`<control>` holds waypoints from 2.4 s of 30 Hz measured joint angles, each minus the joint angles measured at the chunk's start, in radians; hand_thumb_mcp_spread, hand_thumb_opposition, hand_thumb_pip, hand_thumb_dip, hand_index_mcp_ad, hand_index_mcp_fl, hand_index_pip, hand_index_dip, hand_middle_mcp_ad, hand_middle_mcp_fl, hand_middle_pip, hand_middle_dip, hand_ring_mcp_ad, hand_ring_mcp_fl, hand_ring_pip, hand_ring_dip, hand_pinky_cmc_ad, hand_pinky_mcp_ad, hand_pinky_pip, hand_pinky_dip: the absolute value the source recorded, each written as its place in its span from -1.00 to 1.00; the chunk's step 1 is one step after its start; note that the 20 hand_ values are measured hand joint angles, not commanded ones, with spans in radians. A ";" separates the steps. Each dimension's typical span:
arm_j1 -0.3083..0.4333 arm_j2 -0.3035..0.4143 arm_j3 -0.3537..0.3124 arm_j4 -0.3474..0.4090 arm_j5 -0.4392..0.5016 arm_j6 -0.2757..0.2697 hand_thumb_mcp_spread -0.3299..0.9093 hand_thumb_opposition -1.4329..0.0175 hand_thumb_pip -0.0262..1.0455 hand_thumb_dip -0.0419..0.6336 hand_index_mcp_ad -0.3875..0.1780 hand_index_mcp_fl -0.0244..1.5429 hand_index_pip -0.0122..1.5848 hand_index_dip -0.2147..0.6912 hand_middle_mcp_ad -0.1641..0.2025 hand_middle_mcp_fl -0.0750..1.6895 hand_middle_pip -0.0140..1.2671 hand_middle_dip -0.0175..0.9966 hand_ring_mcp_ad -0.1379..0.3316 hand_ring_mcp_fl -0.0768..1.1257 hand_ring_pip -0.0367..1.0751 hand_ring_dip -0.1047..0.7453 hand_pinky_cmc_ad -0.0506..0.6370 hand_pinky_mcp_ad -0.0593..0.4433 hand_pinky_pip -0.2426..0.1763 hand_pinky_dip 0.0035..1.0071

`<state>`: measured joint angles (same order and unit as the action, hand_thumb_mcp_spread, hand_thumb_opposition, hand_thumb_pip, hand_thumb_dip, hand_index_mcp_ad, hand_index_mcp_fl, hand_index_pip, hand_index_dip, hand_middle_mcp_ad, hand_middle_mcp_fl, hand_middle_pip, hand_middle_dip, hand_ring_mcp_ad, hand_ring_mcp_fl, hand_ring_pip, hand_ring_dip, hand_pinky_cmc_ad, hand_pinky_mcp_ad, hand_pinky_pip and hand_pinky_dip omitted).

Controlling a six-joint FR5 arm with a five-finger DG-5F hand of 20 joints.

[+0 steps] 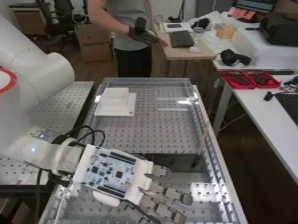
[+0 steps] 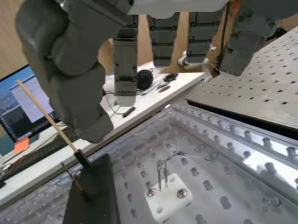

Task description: Grab the paper clip and place it in the clear container

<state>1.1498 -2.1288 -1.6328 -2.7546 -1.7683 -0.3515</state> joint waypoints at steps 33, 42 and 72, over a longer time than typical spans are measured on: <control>-0.002 -0.002 0.017 -0.042 -0.013 -0.043 0.06 -0.22 0.72 0.51 0.06 -0.96 -0.17 -0.43 0.31 -0.91 -0.78 -0.59 0.29 -0.87 -0.72 -0.47 0.18 0.41 -0.30 -0.03; 0.001 0.005 -0.003 -0.004 0.000 -0.039 0.08 -0.32 0.99 1.00 0.06 -0.96 0.22 -0.53 0.31 -0.91 -0.78 -0.59 0.29 -0.87 -0.70 -0.48 0.19 0.41 -0.29 -0.03; -0.014 -0.036 0.039 -0.016 -0.024 -0.060 0.12 -0.20 0.44 0.31 0.06 -0.71 0.76 -0.45 0.31 -0.91 -0.78 -0.59 0.29 -0.87 -0.72 -0.48 0.18 0.41 -0.28 -0.19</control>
<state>1.1362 -2.1643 -1.5941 -2.7707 -1.7925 -0.4111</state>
